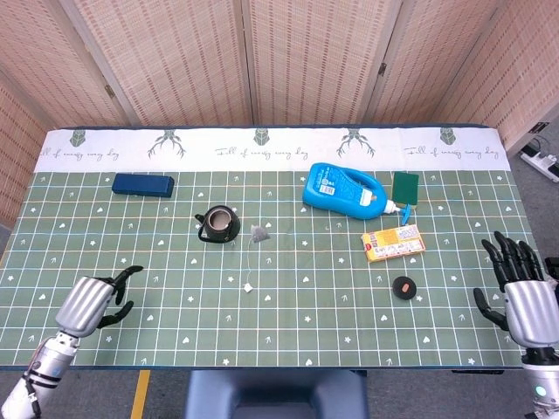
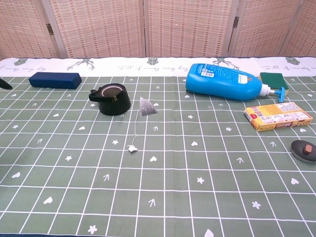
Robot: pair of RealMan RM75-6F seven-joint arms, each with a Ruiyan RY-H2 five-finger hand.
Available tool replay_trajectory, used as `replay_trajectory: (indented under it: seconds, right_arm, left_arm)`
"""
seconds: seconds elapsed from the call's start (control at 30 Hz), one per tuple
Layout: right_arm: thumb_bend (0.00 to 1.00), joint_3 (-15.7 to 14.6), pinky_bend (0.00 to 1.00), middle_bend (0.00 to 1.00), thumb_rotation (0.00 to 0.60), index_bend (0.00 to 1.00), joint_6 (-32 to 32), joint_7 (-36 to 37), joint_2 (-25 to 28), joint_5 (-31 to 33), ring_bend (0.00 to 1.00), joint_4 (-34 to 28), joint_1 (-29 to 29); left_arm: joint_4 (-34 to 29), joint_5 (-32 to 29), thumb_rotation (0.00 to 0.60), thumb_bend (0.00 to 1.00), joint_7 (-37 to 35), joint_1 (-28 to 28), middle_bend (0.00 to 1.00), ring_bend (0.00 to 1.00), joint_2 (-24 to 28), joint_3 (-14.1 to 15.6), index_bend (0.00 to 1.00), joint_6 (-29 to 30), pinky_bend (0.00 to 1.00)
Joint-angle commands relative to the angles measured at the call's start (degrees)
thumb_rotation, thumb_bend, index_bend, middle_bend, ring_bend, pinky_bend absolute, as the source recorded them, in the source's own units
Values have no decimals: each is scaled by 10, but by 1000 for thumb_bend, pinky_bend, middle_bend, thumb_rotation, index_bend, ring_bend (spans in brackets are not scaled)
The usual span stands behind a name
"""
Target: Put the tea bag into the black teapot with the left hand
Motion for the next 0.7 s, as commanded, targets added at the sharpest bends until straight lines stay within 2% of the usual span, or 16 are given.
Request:
replay_trajectory:
  seconds: [0.03, 0.23, 0.43, 0.7]
  right_arm:
    - [422, 4, 0, 0, 600, 0, 9, 18, 6, 2, 0, 1, -7]
    - [422, 9, 0, 0, 600, 0, 38, 49, 13, -5, 0, 8, -19]
    - [423, 7, 0, 0, 600, 0, 43, 78, 16, -15, 0, 15, -20]
    - [423, 15, 0, 0, 600, 0, 36, 107, 22, -3, 0, 21, -17]
  left_arm:
    - [7, 10, 600, 393, -4, -37, 917, 899, -30, -11, 332, -29, 975]
    - [50, -13, 600, 392, -33, -67, 978, 948, -80, -22, 436, -58, 1000]
    - [89, -3, 600, 395, -30, -99, 985, 953, -108, -17, 399, -84, 1000]
    - [127, -5, 600, 403, -58, -143, 1000, 976, -143, -19, 405, -116, 1000]
